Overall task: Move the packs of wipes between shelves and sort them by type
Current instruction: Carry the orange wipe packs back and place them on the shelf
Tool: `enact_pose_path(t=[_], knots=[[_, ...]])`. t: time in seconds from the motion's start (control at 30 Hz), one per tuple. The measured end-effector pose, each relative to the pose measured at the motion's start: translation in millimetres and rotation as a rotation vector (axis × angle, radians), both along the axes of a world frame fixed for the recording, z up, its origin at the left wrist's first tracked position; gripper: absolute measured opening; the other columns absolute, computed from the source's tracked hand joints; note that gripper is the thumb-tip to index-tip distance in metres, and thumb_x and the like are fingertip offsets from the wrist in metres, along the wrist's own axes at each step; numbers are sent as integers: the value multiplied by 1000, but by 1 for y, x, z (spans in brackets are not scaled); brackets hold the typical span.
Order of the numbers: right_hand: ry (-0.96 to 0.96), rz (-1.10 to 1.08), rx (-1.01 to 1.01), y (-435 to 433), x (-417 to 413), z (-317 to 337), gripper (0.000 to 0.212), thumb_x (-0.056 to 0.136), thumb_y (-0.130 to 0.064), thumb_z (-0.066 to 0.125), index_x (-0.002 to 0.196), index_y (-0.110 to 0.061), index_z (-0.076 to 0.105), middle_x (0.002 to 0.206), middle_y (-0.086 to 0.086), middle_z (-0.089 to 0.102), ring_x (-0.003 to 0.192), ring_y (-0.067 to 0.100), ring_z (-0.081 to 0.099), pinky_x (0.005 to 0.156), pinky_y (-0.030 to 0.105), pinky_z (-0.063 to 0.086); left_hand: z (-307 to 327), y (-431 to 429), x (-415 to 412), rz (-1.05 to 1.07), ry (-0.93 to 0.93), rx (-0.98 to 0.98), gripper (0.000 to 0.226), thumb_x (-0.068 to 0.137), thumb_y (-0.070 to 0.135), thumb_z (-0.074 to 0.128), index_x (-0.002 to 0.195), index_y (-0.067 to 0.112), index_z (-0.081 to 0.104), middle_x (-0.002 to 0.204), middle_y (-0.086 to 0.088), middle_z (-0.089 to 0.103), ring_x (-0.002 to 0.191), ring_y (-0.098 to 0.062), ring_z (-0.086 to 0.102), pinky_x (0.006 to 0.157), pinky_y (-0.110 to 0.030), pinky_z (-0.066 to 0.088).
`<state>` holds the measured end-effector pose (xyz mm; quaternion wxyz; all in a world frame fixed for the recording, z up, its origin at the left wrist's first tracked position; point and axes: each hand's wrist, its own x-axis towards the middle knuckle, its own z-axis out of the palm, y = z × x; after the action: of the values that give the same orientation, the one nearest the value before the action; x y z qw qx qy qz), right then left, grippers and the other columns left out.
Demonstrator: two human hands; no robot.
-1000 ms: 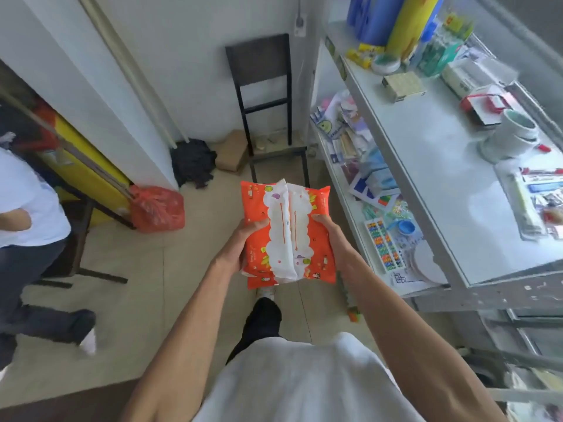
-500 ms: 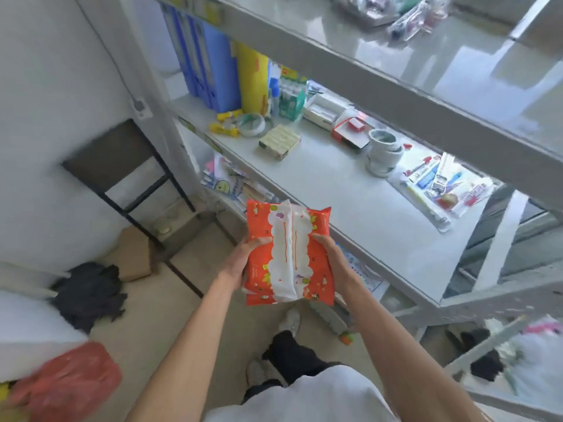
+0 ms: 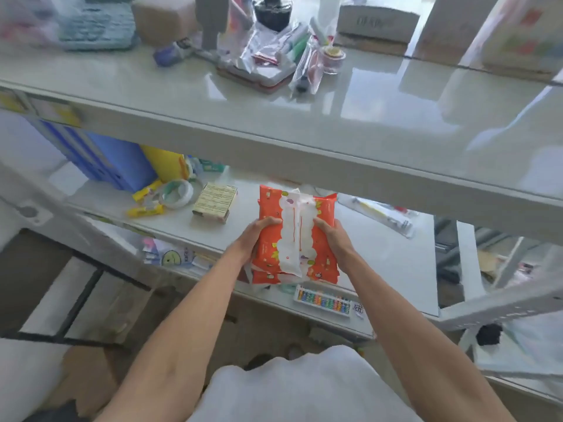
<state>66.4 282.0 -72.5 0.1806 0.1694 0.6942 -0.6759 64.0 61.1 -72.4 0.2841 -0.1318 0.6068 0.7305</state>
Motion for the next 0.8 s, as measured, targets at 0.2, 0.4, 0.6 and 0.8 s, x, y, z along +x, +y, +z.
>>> enact_pose_path(t=[0.2,0.4,0.6,0.8], knots=[[-101,15,480,15,-40,-76,100,61,-102,43,128,-31,64,125,9,64,122,35,60,109,61,46,-22,-5,-48,-123,48,-86,48,91,37,70,131,13,59,105,-11,74,90,-27,75,74,-37,62],[58,-140,532,-9,-23,-56,66,98,-65,50,147,-21,46,129,11,56,125,31,57,108,53,48,-31,-19,-74,-123,148,-228,46,97,37,63,134,10,55,99,-7,70,80,-17,74,62,-24,57],[-9,-154,504,-19,-27,-55,82,102,-64,41,166,-19,16,161,11,42,146,34,43,121,54,37,-31,-8,-71,-137,146,-145,47,94,36,65,136,22,50,115,-14,69,102,-35,73,77,-37,62],[-29,-141,508,-29,-9,-42,77,106,-59,36,166,-19,9,165,10,38,149,35,40,121,52,34,-25,-13,-56,-124,133,-139,51,94,37,67,140,25,48,118,-9,70,100,-28,74,80,-39,63]])
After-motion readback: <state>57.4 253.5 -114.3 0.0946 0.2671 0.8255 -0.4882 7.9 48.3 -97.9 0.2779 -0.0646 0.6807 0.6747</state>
